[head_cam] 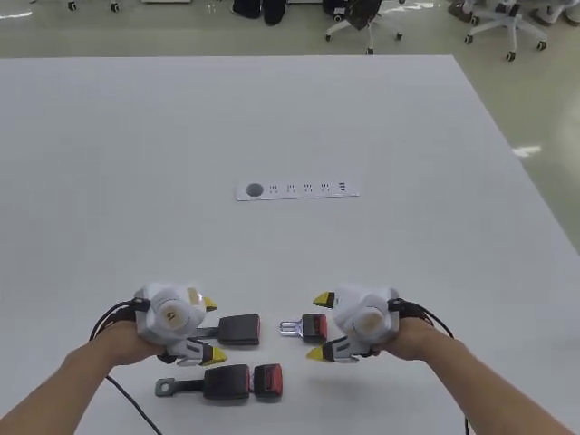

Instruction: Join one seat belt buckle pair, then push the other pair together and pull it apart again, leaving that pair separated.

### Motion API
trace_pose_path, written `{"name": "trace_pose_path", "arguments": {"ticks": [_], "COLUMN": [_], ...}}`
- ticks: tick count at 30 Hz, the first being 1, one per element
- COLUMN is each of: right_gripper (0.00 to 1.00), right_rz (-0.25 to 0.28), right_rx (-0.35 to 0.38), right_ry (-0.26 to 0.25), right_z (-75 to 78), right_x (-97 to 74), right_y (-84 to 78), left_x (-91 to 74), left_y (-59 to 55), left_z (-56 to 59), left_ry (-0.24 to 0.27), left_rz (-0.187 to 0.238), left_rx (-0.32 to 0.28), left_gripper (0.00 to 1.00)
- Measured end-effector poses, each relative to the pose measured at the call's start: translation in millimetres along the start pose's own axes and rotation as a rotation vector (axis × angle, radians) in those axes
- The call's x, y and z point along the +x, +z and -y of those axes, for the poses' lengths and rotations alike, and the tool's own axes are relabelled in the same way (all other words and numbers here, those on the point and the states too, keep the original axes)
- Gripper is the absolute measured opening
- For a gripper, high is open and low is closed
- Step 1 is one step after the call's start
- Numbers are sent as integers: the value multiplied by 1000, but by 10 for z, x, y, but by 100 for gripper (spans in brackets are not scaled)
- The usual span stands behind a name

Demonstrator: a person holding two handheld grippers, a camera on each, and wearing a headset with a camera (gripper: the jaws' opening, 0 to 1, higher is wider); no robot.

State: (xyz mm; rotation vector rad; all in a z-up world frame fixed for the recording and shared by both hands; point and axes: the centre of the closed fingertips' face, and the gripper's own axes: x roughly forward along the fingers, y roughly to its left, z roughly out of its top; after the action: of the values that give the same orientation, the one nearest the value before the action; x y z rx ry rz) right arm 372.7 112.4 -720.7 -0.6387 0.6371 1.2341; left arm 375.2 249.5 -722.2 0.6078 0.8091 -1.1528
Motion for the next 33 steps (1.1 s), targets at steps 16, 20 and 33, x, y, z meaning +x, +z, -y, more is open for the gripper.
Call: {"name": "trace_pose_path", "arguments": {"ticks": [16, 20, 33], "right_gripper": [42, 41, 36], "right_rz": [-44, -52, -65], "right_rx": [-39, -43, -40], "right_ry": [38, 51, 85], "right_z": [118, 112, 117], "right_x": [50, 60, 155], "right_y": [-253, -267, -368], "left_x": [262, 320, 468], "left_y": [-67, -83, -165], "left_z": [-116, -127, -123], "left_ry": [-49, -59, -95], "left_rz": [-74, -88, -133], "left_rx": [67, 77, 119], "left_gripper": [45, 43, 35]}}
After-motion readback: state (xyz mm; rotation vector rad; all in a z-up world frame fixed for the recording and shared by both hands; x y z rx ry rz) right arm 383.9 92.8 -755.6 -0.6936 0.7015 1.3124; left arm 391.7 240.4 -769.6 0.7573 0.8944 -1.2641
